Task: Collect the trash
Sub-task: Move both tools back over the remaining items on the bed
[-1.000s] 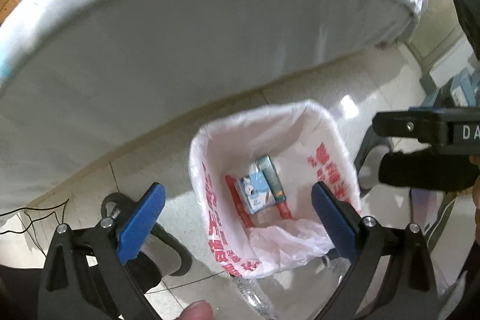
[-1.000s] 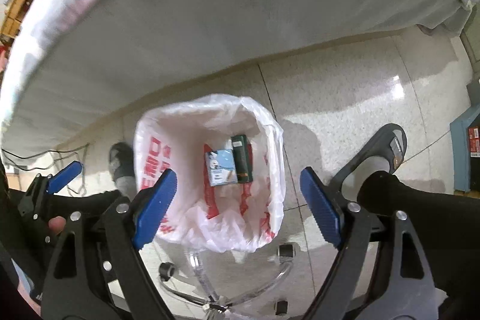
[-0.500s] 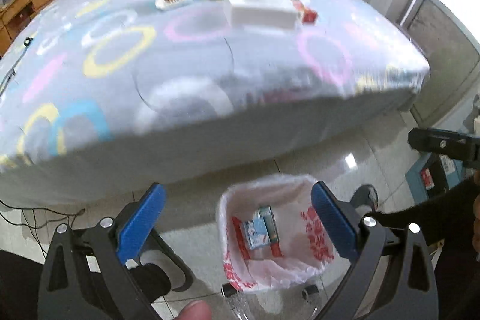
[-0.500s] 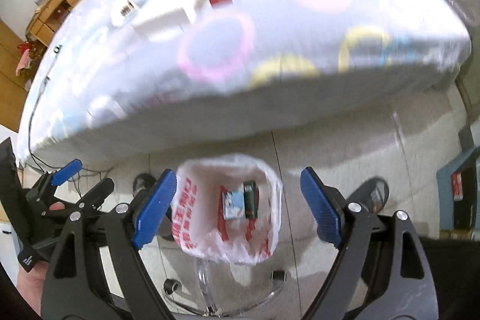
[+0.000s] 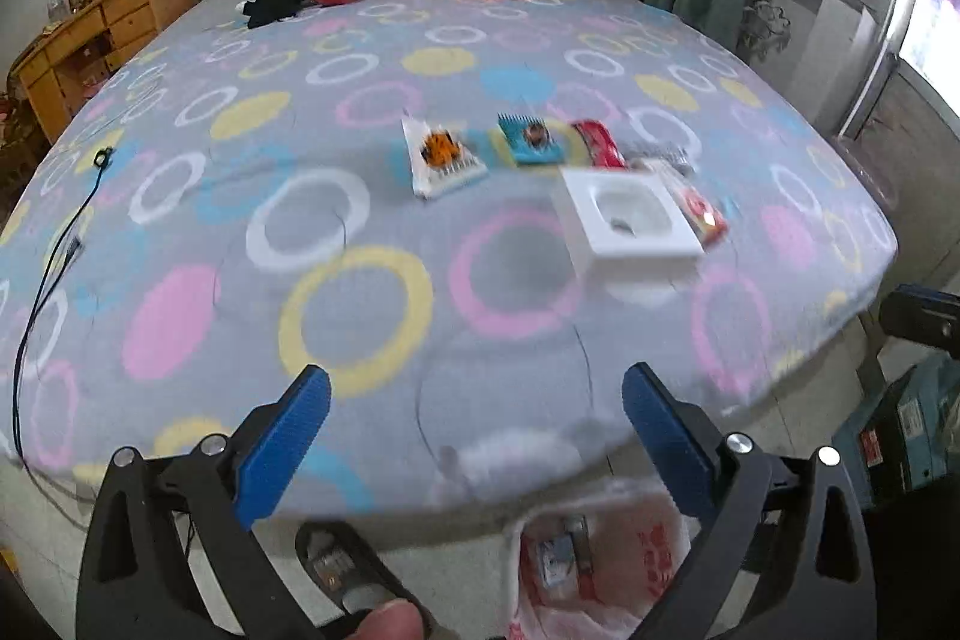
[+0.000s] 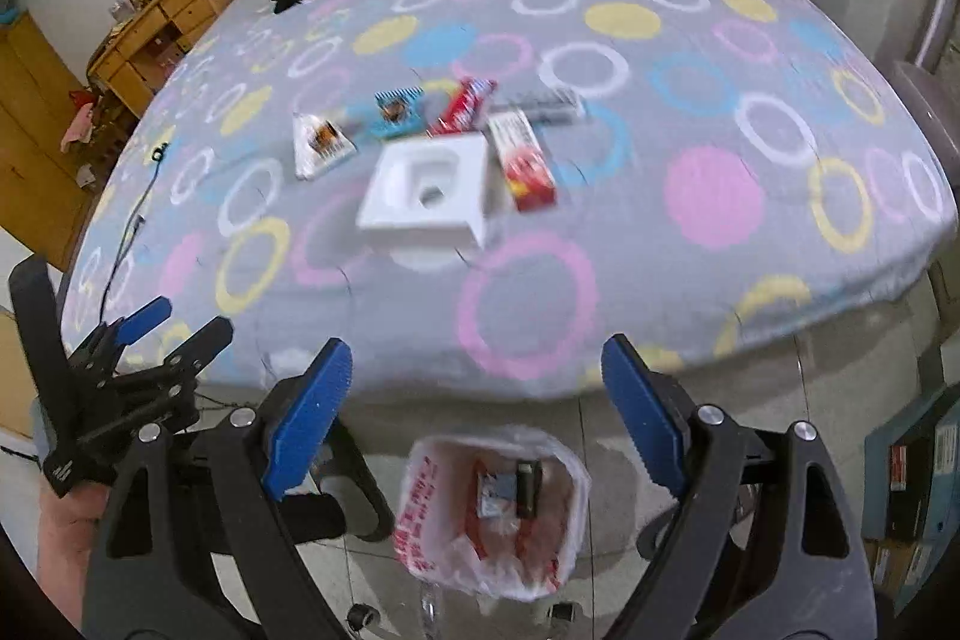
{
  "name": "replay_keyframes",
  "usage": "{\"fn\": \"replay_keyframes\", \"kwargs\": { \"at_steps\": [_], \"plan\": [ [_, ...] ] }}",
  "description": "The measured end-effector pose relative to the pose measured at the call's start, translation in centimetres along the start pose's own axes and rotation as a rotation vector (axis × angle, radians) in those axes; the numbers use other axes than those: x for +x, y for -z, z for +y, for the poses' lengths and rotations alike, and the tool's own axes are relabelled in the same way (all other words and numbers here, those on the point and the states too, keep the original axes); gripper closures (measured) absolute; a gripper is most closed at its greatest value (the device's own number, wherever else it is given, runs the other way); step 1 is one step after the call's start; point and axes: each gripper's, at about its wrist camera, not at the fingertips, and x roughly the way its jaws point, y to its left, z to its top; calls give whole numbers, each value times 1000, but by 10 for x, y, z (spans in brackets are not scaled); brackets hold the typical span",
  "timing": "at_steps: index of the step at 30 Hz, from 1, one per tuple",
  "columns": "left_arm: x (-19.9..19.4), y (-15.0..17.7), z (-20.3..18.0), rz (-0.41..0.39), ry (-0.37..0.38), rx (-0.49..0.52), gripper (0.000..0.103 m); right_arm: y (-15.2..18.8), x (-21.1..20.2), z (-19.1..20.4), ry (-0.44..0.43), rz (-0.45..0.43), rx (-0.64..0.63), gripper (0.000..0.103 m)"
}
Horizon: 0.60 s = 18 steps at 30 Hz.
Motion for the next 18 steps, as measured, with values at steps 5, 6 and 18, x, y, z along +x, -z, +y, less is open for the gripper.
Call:
{"fn": "replay_keyframes", "kwargs": {
  "at_steps": [5,6,18],
  "plan": [
    [27,-37,16,10,-37,6,8,-33,22,13,-26,38,23,20],
    [31,-43,18,9,-38,11,8,-39,28,15,-26,51,39,20],
    [107,-97,40,49,-29,6,8,-85,95,24,8,142,141,20]
  ]
}}
